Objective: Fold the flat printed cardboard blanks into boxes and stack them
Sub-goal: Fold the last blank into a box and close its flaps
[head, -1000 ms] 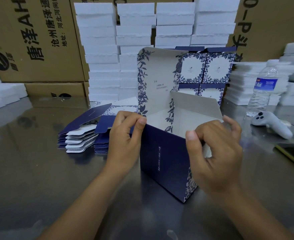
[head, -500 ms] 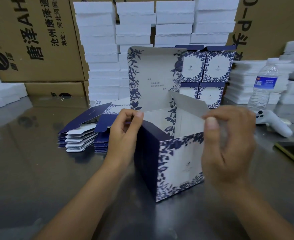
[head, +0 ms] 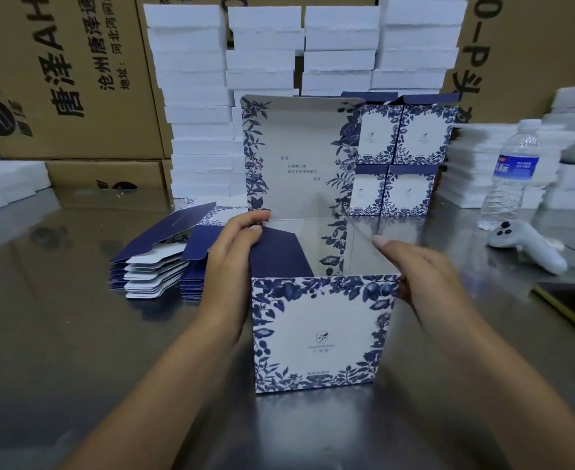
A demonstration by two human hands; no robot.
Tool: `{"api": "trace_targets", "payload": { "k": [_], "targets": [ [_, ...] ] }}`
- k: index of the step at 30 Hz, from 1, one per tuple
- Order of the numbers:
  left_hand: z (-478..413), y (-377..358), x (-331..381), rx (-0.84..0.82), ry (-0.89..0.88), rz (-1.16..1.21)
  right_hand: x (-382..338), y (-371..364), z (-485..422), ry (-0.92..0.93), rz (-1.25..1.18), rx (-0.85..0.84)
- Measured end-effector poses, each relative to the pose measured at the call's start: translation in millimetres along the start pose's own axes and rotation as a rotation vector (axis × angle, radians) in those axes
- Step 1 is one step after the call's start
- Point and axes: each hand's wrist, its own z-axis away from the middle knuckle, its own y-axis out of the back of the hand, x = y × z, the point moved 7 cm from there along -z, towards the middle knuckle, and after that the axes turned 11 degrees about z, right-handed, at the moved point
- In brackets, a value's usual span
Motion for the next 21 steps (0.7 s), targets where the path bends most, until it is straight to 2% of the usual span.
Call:
{"api": "trace_targets", "payload": {
  "k": [5,9,15,18,21],
  "targets": [
    [0,1,1,0.019,0.017,-0.007,-2,-3,-1,-0.024,0.101,-0.134],
    [0,-2,-2,0.000,0.049,-0.016,-7,0,0,-0.043,0.175,-0.118],
    [-1,-4,-4,-0.043,0.118,0.013,-25,3,-5,-0.001,0.595,-0.166],
    [-1,-3,-4,-0.029,0.128,0.029,-26,3,-8,-0.074,0.671,-0.252],
    [-2,-3,-3,-0.026,0.137,0.044,-23,5,-16,-0.195,0.690,-0.264]
  ]
}}
